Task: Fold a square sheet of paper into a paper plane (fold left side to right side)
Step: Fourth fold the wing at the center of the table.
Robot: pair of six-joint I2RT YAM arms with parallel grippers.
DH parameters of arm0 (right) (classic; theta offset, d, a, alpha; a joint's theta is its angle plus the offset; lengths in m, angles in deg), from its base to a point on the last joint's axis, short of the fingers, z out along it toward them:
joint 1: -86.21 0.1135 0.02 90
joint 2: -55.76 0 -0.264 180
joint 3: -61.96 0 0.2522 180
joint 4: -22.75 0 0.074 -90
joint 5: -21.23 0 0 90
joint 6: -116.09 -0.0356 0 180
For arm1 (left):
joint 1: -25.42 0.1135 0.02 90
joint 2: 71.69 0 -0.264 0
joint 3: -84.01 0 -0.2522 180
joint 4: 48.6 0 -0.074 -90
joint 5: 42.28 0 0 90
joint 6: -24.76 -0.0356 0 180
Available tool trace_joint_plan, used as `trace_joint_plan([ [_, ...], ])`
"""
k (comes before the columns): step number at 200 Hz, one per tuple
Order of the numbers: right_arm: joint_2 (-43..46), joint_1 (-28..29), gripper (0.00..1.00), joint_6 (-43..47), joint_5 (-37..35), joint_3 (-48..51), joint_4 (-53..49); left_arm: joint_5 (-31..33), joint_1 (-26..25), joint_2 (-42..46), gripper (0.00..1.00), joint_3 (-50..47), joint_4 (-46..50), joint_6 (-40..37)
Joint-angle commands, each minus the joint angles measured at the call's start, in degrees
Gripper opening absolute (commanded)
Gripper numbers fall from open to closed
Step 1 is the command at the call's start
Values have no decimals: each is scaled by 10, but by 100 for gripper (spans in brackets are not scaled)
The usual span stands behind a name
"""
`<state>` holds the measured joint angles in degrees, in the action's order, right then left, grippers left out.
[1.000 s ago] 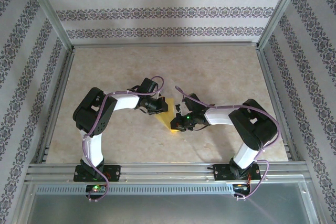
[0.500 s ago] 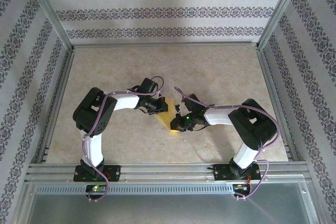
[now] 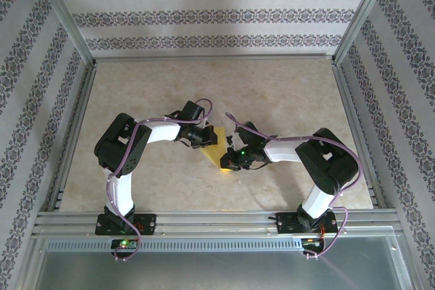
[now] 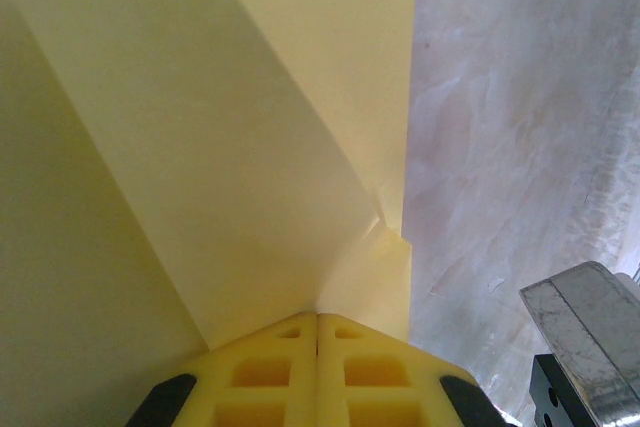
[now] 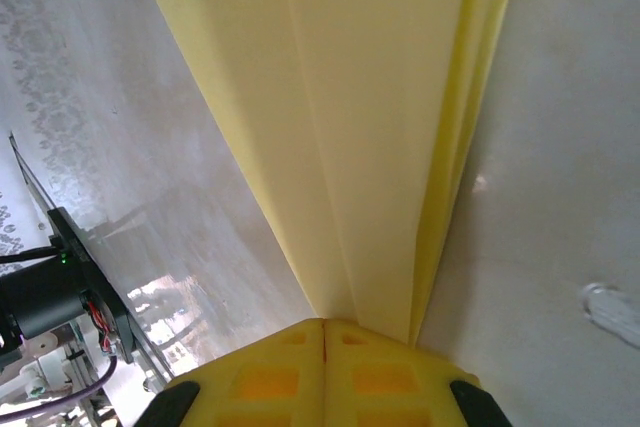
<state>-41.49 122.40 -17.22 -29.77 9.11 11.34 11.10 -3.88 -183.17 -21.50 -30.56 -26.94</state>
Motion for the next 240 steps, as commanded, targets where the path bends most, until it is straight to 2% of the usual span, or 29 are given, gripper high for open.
trace_joint_plan([
  [1, -8, 9, 1, 14, -13, 2, -24, 43, -5, -17, 4, -16, 52, -6],
  [123, -1, 25, 1, 16, -28, 34, -33, 58, -5, -25, 4, -10, 71, -4],
  [240, 61, 21, 0, 15, -24, 54, -47, 62, -4, -24, 3, -10, 78, -5],
])
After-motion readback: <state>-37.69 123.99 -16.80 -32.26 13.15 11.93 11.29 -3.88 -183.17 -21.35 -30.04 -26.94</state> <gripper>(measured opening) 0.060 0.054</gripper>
